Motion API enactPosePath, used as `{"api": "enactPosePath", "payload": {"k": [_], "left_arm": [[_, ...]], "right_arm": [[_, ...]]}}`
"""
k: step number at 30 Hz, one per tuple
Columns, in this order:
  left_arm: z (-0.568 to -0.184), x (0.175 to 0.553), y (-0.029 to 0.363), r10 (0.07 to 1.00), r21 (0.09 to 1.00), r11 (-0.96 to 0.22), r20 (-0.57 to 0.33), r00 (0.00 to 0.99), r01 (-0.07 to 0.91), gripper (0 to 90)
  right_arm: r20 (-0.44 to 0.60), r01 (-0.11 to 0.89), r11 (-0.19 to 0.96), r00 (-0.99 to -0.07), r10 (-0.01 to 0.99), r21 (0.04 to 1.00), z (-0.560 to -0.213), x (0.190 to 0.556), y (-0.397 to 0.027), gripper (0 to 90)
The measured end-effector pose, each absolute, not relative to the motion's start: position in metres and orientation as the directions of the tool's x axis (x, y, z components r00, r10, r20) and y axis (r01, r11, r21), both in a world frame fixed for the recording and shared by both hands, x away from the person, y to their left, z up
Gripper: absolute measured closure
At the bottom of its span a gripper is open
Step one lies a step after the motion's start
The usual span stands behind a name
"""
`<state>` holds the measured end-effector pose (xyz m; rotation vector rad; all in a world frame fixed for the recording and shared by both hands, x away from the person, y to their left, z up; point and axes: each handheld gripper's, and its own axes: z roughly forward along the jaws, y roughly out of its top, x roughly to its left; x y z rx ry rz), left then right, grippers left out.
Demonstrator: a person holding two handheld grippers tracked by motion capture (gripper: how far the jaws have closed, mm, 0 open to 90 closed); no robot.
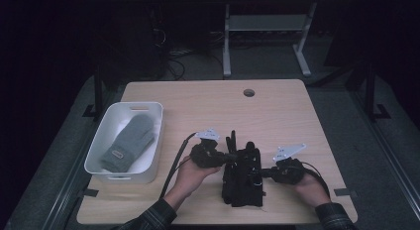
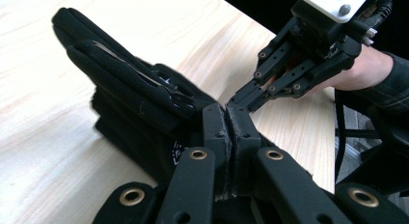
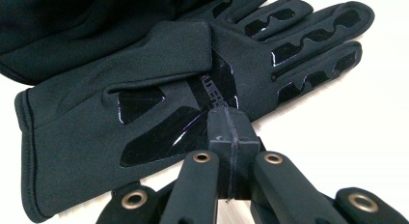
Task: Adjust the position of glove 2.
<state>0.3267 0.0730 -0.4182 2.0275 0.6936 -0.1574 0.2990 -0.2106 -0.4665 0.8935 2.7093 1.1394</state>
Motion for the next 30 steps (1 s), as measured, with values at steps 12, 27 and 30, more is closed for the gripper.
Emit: {"api": "enactPosePath", "payload": {"k": [12, 27, 30], "left_arm": [[-0.425, 0.33, 0.059, 0.407, 0.751, -0.401, -0.367, 0.837, 0.524, 86.3], [-0.421, 0.318, 0.039, 0.331, 0.767, -0.473, -0.303, 0.894, 0.435, 89.1], [-0.427, 0.312, 0.03, 0.314, 0.757, -0.499, -0.297, 0.902, 0.423, 89.1]], "right_arm": [[0.154, 0.471, 0.572, -0.844, 0.514, 0.671, -0.467, 0.304, -0.189, 90.0], [0.118, 0.503, 0.517, -0.786, 0.607, 0.692, -0.464, 0.311, -0.222, 76.8], [0.104, 0.513, 0.486, -0.756, 0.646, 0.708, -0.464, 0.313, -0.233, 59.0]]}}
